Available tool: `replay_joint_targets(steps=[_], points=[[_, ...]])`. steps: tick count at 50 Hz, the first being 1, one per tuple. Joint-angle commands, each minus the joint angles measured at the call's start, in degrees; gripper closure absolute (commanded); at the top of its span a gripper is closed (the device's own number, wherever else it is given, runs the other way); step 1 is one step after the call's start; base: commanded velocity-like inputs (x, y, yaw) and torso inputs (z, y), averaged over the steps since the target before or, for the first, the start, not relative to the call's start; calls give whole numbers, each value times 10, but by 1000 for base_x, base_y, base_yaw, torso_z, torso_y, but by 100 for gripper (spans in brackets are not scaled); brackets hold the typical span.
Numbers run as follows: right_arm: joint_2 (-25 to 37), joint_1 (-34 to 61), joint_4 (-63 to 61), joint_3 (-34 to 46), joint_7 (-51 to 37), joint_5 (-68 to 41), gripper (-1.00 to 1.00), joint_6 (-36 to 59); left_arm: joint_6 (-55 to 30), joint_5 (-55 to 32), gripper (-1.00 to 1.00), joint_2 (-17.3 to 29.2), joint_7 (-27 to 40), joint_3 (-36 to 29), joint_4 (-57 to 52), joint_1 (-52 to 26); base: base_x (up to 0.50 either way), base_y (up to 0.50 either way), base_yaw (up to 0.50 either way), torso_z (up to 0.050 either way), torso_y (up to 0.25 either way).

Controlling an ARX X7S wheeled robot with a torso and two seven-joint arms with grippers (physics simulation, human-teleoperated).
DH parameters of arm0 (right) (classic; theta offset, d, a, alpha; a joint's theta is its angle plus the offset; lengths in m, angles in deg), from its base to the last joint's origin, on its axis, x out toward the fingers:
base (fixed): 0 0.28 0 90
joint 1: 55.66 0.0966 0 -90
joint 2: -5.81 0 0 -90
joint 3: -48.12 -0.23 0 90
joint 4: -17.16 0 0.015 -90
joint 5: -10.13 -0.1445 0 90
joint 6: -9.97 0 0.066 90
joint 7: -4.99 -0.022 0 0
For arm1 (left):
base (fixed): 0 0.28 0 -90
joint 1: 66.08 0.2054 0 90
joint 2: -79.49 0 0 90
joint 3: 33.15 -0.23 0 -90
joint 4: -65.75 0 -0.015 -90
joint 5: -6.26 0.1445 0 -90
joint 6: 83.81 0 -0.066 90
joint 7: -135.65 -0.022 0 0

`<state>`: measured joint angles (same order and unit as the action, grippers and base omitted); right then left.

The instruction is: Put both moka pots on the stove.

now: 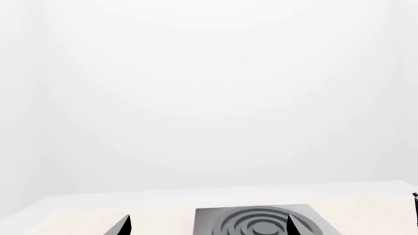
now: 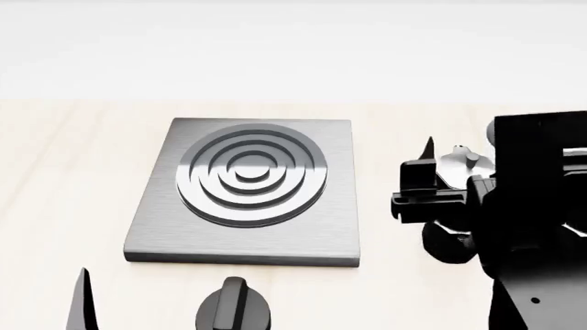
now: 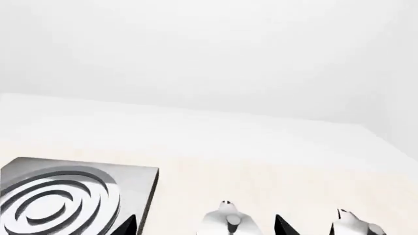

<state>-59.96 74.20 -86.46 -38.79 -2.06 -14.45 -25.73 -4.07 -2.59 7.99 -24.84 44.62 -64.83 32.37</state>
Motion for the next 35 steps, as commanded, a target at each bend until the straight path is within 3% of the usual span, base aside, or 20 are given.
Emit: replay_joint_targets(steps=[1, 13, 35], points=[[20, 47, 109, 26, 41, -2, -100, 17, 2, 1, -100, 4, 6, 2, -2, 2, 0, 0, 0, 0, 0], [18, 77, 220, 62, 72, 16, -100, -7, -2, -1, -100, 8, 11, 2, -10, 3, 0, 0, 0, 0, 0], [19, 71, 270, 84, 89, 25, -100, -26, 0, 2, -100, 12, 18, -5, -5, 1, 0, 0, 0, 0, 0]])
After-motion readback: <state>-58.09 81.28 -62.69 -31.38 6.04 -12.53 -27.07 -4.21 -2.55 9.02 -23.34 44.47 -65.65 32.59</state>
